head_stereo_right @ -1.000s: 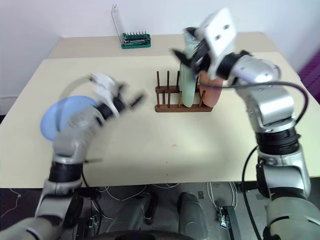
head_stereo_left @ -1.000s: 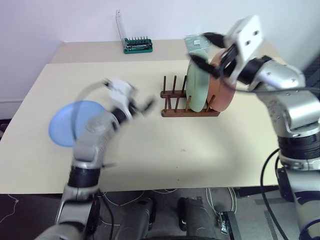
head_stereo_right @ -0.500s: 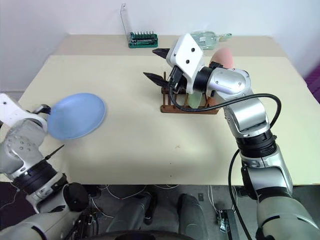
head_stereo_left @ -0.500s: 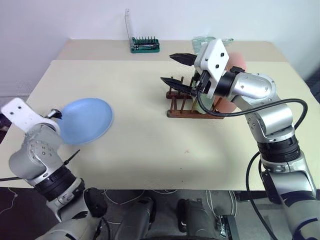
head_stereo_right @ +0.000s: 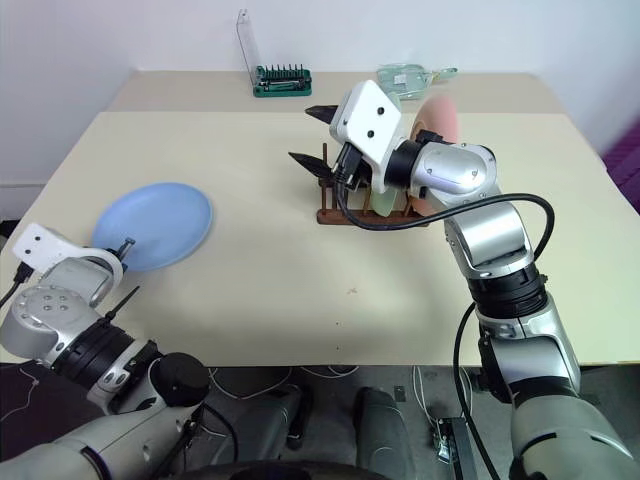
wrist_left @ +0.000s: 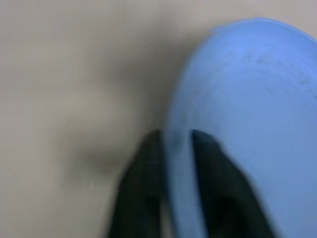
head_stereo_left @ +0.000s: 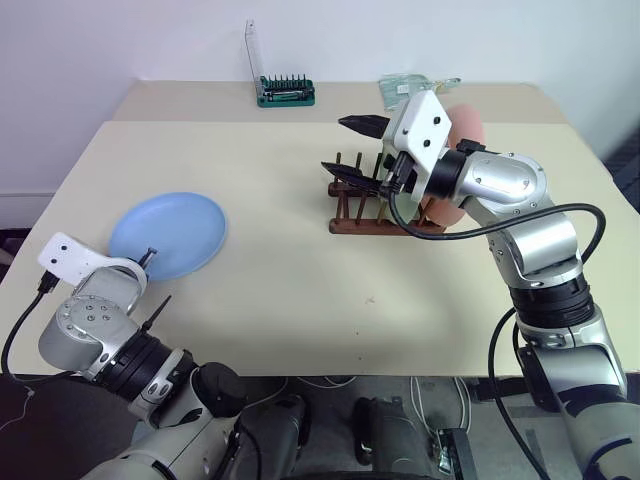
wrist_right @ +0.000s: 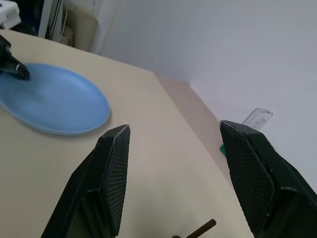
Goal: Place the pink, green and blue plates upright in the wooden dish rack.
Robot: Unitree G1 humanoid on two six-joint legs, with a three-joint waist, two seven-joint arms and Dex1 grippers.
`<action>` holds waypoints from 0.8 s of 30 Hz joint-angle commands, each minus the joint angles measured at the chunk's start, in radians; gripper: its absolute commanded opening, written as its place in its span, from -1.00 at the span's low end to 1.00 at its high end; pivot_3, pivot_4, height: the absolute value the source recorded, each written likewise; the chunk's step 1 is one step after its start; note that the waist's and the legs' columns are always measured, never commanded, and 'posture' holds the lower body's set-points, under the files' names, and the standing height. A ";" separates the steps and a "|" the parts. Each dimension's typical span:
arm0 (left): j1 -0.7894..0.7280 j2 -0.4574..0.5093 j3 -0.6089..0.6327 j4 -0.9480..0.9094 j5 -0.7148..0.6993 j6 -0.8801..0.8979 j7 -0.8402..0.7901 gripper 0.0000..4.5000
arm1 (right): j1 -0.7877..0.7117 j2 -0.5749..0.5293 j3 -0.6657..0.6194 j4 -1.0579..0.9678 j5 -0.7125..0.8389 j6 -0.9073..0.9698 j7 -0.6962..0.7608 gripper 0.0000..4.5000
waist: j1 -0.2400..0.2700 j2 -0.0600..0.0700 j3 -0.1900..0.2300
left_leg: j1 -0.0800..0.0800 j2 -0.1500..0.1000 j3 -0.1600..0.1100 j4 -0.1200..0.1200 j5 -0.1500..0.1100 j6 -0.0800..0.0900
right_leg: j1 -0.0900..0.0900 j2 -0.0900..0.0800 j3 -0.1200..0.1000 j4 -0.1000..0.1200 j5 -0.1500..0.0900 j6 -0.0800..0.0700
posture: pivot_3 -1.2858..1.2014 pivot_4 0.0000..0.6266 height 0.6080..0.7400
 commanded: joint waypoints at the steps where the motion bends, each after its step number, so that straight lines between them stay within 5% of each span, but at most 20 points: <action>1: -0.041 0.056 -0.220 -0.041 -0.046 -0.146 -0.144 -0.99 | 0.002 -0.004 -0.016 -0.026 -0.019 -0.023 0.013 0.30 | 0.003 -0.003 0.001 | 0.000 0.000 0.000 0.000 0.000 -0.001 | 0.000 0.000 0.000 0.000 0.000 0.000 | 0.03 -0.52 0.87; 6: -0.117 0.064 -0.434 -0.062 -0.085 -0.276 -0.264 -1.00 | 0.004 -0.013 0.043 0.007 -0.142 -0.163 0.023 0.98 | -0.002 -0.003 0.001 | 0.000 0.000 0.000 0.001 0.001 -0.001 | 0.001 0.001 0.000 -0.002 0.002 -0.001 | 0.03 -0.52 0.87; 13: -0.167 0.016 -0.554 -0.064 -0.135 -0.292 -0.250 -1.00 | -0.017 -0.007 0.134 0.133 -0.388 -0.451 -0.037 0.98 | -0.030 -0.003 0.001 | 0.000 0.002 0.002 -0.002 0.004 -0.007 | 0.000 0.001 0.001 -0.001 0.002 -0.001 | 0.03 -0.52 0.87; 22: -0.156 -0.010 -0.618 -0.084 -0.203 -0.261 -0.243 -1.00 | -0.046 0.045 0.169 0.247 -0.553 -0.584 -0.119 0.98 | -0.028 -0.003 0.001 | 0.000 0.004 0.001 -0.001 0.005 -0.009 | 0.000 0.004 0.001 -0.001 0.004 -0.003 | 0.03 -0.52 0.87; 24: -0.153 -0.005 -0.622 -0.085 -0.212 -0.258 -0.244 -1.00 | -0.051 0.049 0.165 0.261 -0.569 -0.601 -0.130 0.75 | -0.027 -0.003 0.001 | 0.001 0.005 0.001 -0.001 0.005 -0.009 | 0.000 0.005 0.001 -0.001 0.004 -0.004 | 0.03 -0.52 0.87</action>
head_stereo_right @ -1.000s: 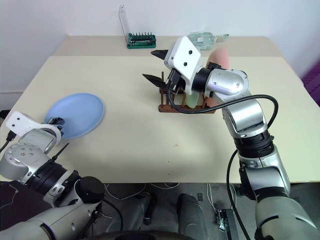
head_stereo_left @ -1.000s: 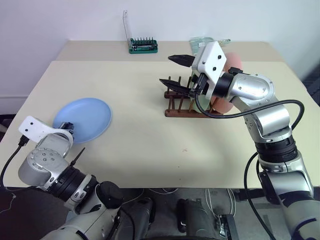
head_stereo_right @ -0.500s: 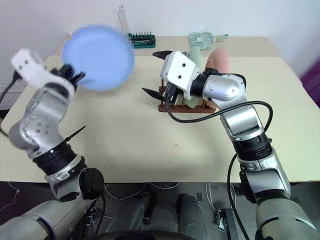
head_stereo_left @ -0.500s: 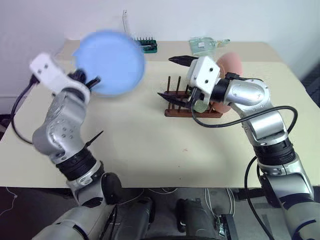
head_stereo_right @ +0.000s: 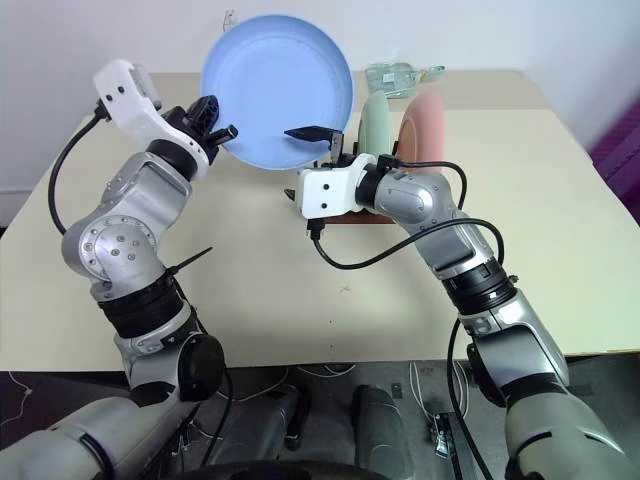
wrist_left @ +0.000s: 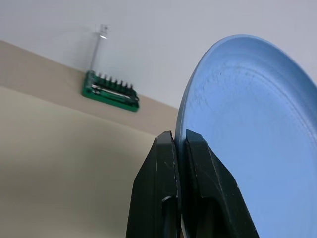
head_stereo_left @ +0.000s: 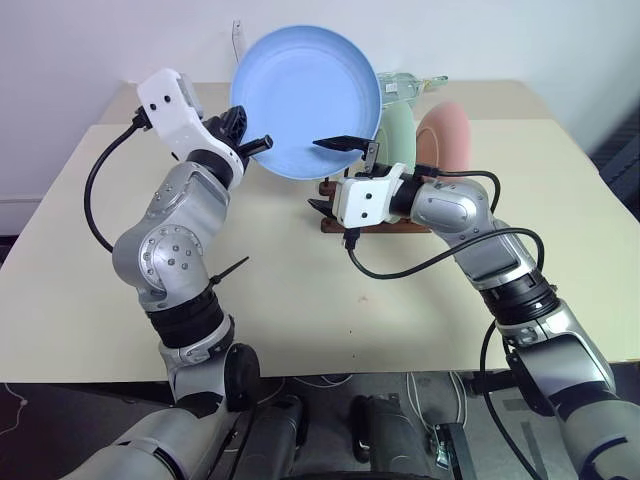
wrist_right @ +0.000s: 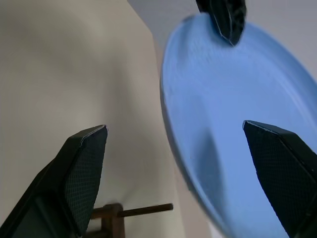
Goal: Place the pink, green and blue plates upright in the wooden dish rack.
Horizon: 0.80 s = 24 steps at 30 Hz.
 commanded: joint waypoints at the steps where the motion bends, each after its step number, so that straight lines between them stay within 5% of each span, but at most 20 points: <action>1: -0.006 0.009 -0.013 -0.052 -0.034 0.000 0.002 -1.00 | -0.038 0.006 -0.015 0.007 -0.042 -0.050 -0.040 0.62 | 0.000 0.000 0.000 | 0.000 0.000 0.000 0.000 0.000 0.000 | 0.000 0.000 0.000 0.000 0.000 0.000 | 0.03 -0.52 0.87; 8: -0.001 0.016 0.000 -0.041 -0.062 -0.013 0.011 -1.00 | -0.042 0.014 -0.022 0.024 -0.078 -0.089 -0.063 -0.94 | -0.001 0.000 0.000 | 0.000 0.001 0.000 0.000 0.001 -0.001 | 0.000 0.001 0.000 0.000 0.001 -0.001 | 0.03 -0.52 0.87; 10: 0.000 0.007 0.010 -0.044 -0.092 -0.031 0.002 -1.00 | -0.041 0.015 -0.024 0.023 -0.087 -0.093 -0.068 -0.97 | 0.000 0.000 0.000 | 0.000 0.001 0.000 0.000 0.001 -0.001 | 0.000 0.001 0.000 0.000 0.001 -0.001 | 0.03 -0.52 0.87; 16: -0.084 -0.030 0.169 -0.010 -0.149 -0.324 0.088 0.32 | -0.045 0.037 -0.043 0.009 -0.064 -0.081 -0.077 -1.00 | -0.001 0.000 0.001 | 0.000 0.001 0.000 0.000 0.001 -0.001 | 0.000 0.001 0.000 0.000 0.001 -0.001 | 0.03 -0.52 0.87; 21: -0.054 0.180 0.197 0.103 -0.002 -0.482 0.088 0.32 | -0.062 0.091 -0.095 -0.032 0.041 -0.036 -0.062 -1.00 | -0.006 0.000 0.001 | 0.002 0.004 0.001 -0.003 0.002 -0.003 | -0.001 0.003 0.001 0.000 0.002 -0.004 | 0.03 -0.52 0.87; 24: 0.088 0.390 0.066 0.182 0.181 -0.503 -0.008 0.32 | -0.070 0.180 -0.167 -0.111 0.226 0.078 -0.056 -1.00 | -0.010 0.001 0.001 | 0.002 0.005 0.000 -0.004 0.002 -0.003 | -0.001 0.007 0.002 0.000 0.004 -0.006 | 0.03 -0.52 0.87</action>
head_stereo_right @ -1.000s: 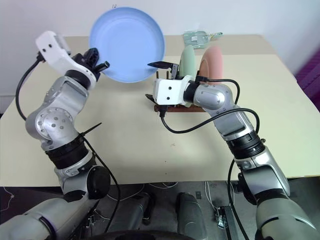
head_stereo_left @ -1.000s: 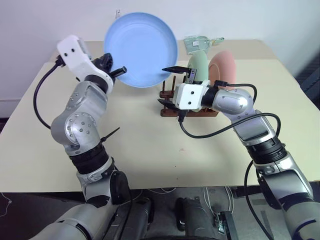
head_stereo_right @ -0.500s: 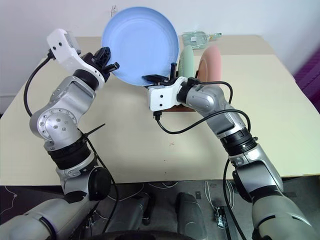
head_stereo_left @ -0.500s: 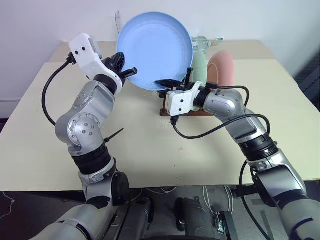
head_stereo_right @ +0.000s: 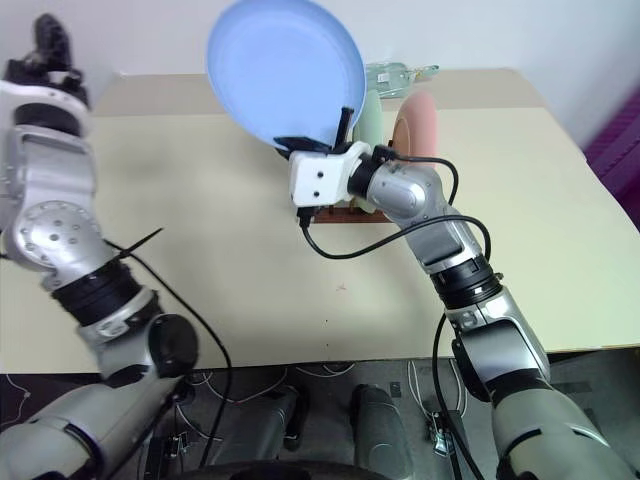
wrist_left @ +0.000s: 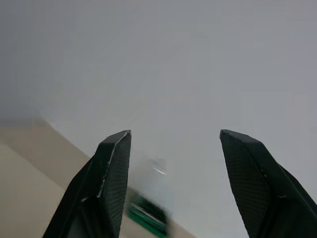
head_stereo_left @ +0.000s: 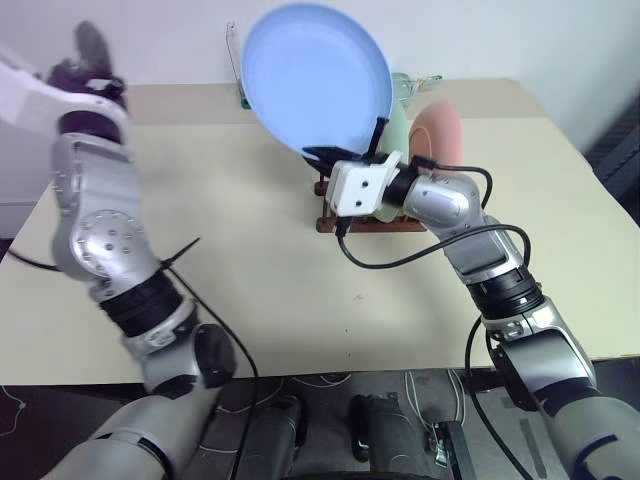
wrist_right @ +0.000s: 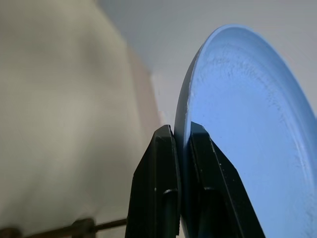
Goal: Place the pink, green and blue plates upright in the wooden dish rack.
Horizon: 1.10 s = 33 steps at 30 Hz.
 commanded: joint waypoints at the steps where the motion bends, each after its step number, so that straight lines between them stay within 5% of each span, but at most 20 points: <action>1: 0.148 0.192 -0.189 0.062 0.211 -0.037 -0.131 0.32 | -0.052 0.100 -0.114 -0.152 0.239 0.136 -0.009 -1.00 | -0.002 0.000 0.000 | 0.000 0.000 0.000 -0.001 0.000 0.000 | -0.001 0.001 0.001 0.001 0.001 -0.001 | 0.03 -0.52 0.87; 6: 0.421 0.294 -0.481 0.007 0.268 -0.077 -0.427 0.32 | -0.127 0.279 -0.341 -0.331 0.761 0.627 -0.186 -1.00 | 0.013 0.001 0.000 | 0.000 0.001 -0.001 0.000 -0.002 0.003 | -0.002 0.002 0.003 0.001 0.002 -0.003 | 0.03 -0.52 0.87; 13: 0.591 0.236 -0.581 -0.072 0.200 -0.127 -0.615 0.32 | -0.128 0.389 -0.495 -0.383 1.138 1.001 -0.558 -1.00 | 0.006 0.002 -0.001 | 0.000 0.001 0.000 -0.014 -0.001 0.001 | -0.012 0.009 0.024 0.001 -0.001 -0.009 | 0.03 -0.52 0.87; 20: 0.607 0.239 -0.590 -0.058 0.196 -0.110 -0.696 0.32 | -0.094 0.425 -0.531 -0.317 1.257 1.134 -0.749 -1.00 | -0.022 0.004 -0.001 | 0.000 0.006 0.002 -0.020 0.004 0.000 | -0.016 0.011 0.023 0.005 -0.003 -0.014 | 0.03 -0.52 0.87; 33: 0.631 0.229 -0.605 -0.087 0.213 -0.096 -0.714 0.32 | -0.092 0.442 -0.545 -0.226 1.295 1.137 -0.827 -1.00 | -0.021 0.004 -0.001 | 0.000 0.006 0.002 -0.017 0.004 0.000 | -0.014 0.011 0.023 0.003 -0.003 -0.014 | 0.03 -0.52 0.87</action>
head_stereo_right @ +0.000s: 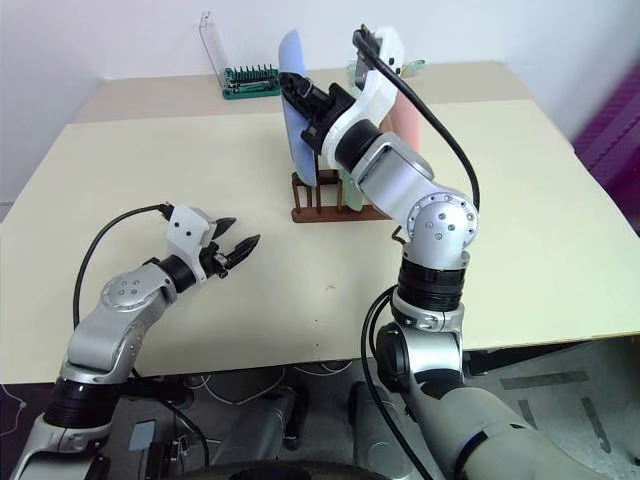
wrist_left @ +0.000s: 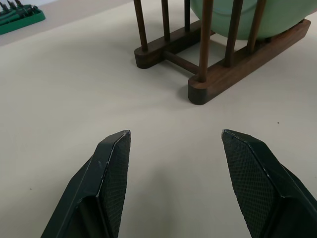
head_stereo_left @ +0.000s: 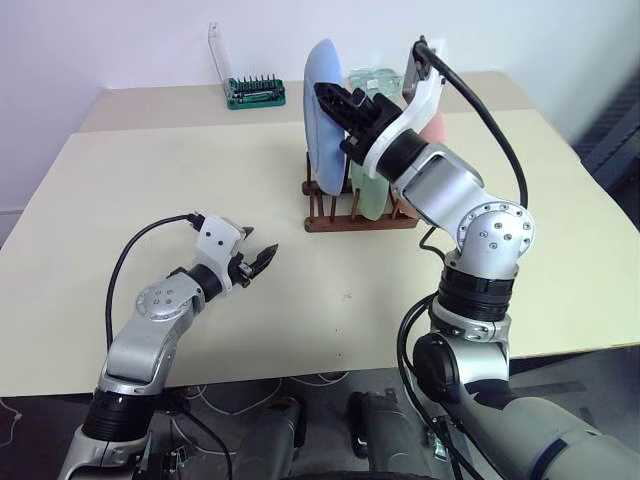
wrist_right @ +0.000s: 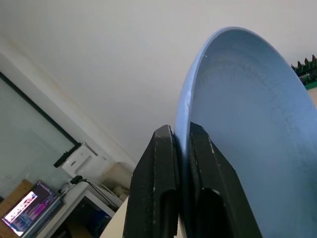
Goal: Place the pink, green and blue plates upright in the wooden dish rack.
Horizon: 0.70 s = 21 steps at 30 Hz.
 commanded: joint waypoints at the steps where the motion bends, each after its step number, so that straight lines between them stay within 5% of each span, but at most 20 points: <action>1: 0.002 0.001 0.001 -0.049 0.006 0.004 -0.006 0.32 | -0.037 0.020 -0.007 0.030 0.002 -0.033 -0.035 -1.00 | 0.000 0.000 0.000 | 0.000 0.000 0.000 0.000 0.000 0.000 | 0.000 0.000 0.000 0.000 0.000 0.000 | 0.03 -0.52 0.87; 11: 0.001 -0.004 -0.004 -0.051 0.019 0.013 -0.006 0.32 | -0.077 0.040 -0.040 0.166 -0.021 -0.084 -0.132 -1.00 | 0.001 0.000 0.000 | 0.000 0.000 0.000 0.000 0.000 0.000 | 0.000 0.000 0.000 0.000 0.000 0.000 | 0.03 -0.52 0.87; 14: 0.001 -0.005 -0.008 -0.052 0.026 0.015 -0.007 0.35 | -0.091 0.032 -0.029 0.182 -0.045 -0.110 -0.103 -0.51 | 0.001 0.000 0.000 | 0.000 0.000 0.000 0.000 0.000 0.000 | 0.000 0.000 0.000 0.000 0.000 0.000 | 0.03 -0.52 0.87; 18: 0.004 -0.003 -0.008 -0.056 0.025 0.018 -0.014 0.35 | -0.106 -0.029 0.046 0.126 -0.127 -0.135 0.003 0.38 | 0.000 0.000 0.000 | 0.000 0.000 0.000 0.000 0.000 0.000 | 0.000 0.000 0.000 0.000 0.000 0.000 | 0.03 -0.52 0.87; 21: 0.005 -0.003 -0.007 -0.055 0.025 0.018 -0.019 0.35 | -0.111 -0.098 0.116 0.088 -0.209 -0.160 0.099 0.38 | 0.001 0.000 0.000 | 0.000 0.000 0.000 0.000 0.000 0.000 | 0.000 0.000 0.000 -0.001 0.000 0.000 | 0.03 -0.52 0.87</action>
